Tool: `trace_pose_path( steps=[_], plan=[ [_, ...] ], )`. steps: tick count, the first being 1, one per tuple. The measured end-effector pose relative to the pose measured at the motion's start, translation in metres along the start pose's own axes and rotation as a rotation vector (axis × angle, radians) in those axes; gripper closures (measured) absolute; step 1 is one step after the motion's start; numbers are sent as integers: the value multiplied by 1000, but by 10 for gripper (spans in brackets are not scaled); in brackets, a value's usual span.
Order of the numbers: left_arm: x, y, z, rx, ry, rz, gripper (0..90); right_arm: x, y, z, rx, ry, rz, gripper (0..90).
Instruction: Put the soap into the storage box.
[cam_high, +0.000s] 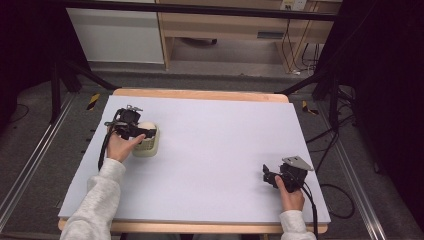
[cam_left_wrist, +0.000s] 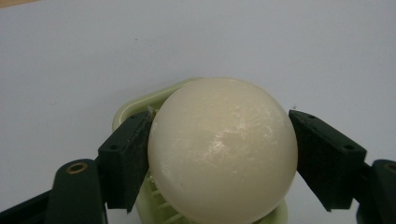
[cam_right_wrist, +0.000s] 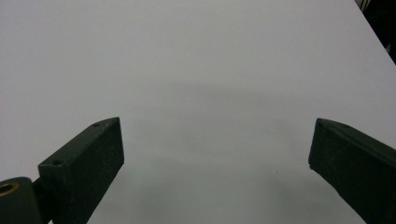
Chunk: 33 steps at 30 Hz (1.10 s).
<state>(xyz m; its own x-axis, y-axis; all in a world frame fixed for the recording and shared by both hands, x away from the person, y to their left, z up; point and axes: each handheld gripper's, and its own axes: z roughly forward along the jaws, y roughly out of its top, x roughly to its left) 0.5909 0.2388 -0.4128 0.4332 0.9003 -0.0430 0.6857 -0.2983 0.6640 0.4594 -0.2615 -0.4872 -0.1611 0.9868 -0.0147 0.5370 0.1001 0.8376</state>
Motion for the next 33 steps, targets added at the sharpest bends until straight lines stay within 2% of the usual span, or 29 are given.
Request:
trace_pose_path(
  steps=[18, 33],
  plan=[
    [5, -10, 12, 40, 11, -2, 244, 0, 0, 0, 1, -1, 0, 38],
    [7, -15, 16, 49, 20, -1, 243, 0, 0, 0, 1, -2, -2, 38]
  ],
)
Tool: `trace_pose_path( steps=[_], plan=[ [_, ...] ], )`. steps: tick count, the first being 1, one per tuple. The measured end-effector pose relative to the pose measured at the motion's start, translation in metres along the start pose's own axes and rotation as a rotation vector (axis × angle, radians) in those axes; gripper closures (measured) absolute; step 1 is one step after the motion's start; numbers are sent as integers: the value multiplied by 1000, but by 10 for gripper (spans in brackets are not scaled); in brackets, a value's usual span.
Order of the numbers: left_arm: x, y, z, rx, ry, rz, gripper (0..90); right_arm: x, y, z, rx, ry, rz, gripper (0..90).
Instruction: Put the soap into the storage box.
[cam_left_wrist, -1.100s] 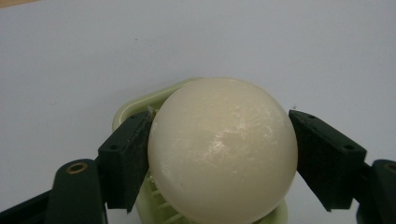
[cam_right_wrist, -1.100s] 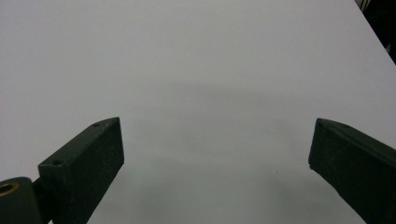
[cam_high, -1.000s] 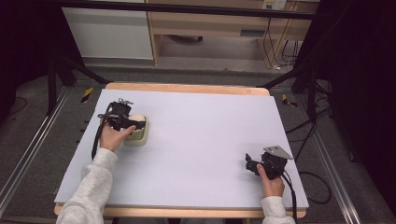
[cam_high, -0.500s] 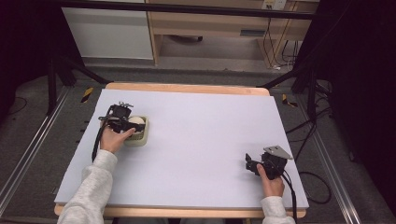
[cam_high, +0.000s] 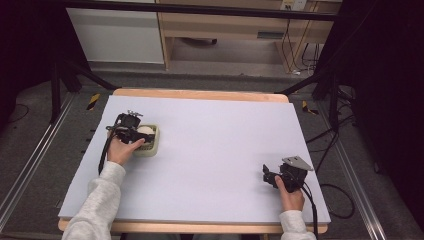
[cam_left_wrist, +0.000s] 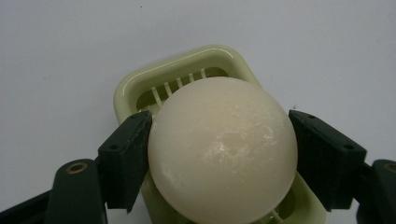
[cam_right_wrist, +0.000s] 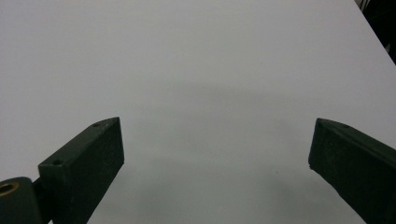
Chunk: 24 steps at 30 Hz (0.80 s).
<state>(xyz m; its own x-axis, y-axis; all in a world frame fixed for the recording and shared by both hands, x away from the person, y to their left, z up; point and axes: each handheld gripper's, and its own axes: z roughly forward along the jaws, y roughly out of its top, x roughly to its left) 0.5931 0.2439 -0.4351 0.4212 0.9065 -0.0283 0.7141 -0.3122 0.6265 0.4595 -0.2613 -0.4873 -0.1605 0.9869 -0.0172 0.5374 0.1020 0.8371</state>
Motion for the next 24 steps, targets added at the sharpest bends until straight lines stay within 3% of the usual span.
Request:
trace_pose_path(
  steps=[14, 20, 24],
  plan=[
    [-2, -3, 4, 3, 20, 15, 242, 0, 0, 0, 0, 0, 0, 38],
    [-1, -4, 0, -29, 14, 5, 221, 0, 0, 0, 0, 0, -2, 38],
    [-3, -4, -9, -49, 12, 23, 196, 0, 0, 0, -1, -2, -1, 38]
  ],
)
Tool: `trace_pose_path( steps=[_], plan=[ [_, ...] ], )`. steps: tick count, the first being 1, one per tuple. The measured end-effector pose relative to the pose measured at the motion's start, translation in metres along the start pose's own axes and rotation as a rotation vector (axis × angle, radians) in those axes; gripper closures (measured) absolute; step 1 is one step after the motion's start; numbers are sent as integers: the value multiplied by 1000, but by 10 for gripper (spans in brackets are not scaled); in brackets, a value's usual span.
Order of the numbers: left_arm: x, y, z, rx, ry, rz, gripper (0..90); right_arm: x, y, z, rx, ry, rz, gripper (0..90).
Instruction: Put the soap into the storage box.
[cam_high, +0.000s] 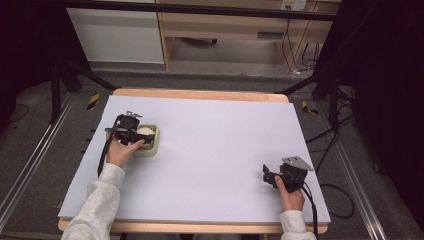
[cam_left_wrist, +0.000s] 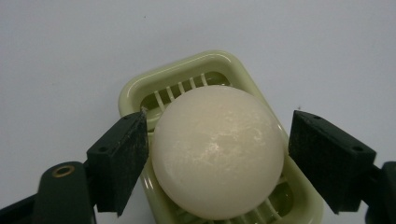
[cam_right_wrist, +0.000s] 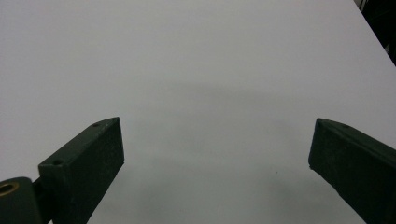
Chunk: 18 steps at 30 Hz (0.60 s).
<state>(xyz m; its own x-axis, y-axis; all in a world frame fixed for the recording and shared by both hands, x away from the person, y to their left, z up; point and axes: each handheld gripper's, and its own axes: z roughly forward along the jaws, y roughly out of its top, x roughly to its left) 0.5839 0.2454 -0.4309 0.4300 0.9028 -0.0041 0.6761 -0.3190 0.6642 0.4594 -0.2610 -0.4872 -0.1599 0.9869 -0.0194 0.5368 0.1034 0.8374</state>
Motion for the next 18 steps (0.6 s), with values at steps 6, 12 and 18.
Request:
trace_pose_path(
  steps=[6, 12, 18],
  plan=[
    [-3, -9, -21, -60, -8, 1, 178, 0, 0, 0, -1, -1, -1, 38],
    [-8, -24, -43, -125, -26, -4, 166, 0, 0, 0, -1, -1, -1, 38],
    [-10, -43, -54, -160, -36, -6, 170, 0, 0, 0, 0, 0, 1, 38]
  ],
)
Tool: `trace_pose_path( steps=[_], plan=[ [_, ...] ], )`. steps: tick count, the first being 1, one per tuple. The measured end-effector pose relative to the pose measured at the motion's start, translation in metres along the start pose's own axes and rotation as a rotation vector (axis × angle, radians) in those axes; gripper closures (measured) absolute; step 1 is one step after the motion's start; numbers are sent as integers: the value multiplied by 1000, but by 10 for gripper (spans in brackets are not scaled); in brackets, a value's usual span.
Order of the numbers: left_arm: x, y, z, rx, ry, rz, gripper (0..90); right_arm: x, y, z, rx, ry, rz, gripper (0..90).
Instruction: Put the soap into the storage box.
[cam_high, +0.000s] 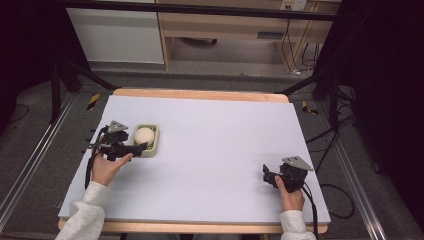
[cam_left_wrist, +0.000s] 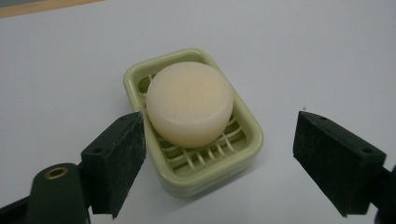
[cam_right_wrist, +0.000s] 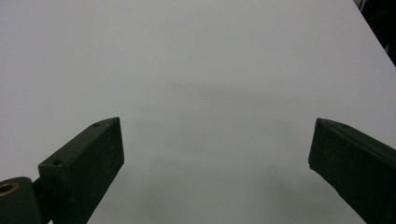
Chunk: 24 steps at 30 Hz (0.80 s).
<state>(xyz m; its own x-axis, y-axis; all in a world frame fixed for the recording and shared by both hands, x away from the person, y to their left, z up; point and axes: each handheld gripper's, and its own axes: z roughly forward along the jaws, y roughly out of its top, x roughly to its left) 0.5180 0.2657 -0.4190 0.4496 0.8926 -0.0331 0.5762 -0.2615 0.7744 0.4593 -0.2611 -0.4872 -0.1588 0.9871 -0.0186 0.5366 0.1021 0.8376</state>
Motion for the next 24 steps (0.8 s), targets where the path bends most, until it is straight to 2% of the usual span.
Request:
trace_pose_path(
  steps=[10, 15, 19, 24],
  plan=[
    [-2, -37, -13, -85, 5, -16, 191, 0, 0, 0, -1, 4, 4, 38],
    [2, -54, -17, -75, 31, -27, 204, 0, 0, -1, -6, 3, 3, 38],
    [5, -69, -19, -58, 34, -58, 207, 0, 0, -1, -12, 8, 5, 38],
    [11, -79, -20, -29, 53, -70, 209, 0, -1, -2, -18, 16, 1, 37]
  ],
)
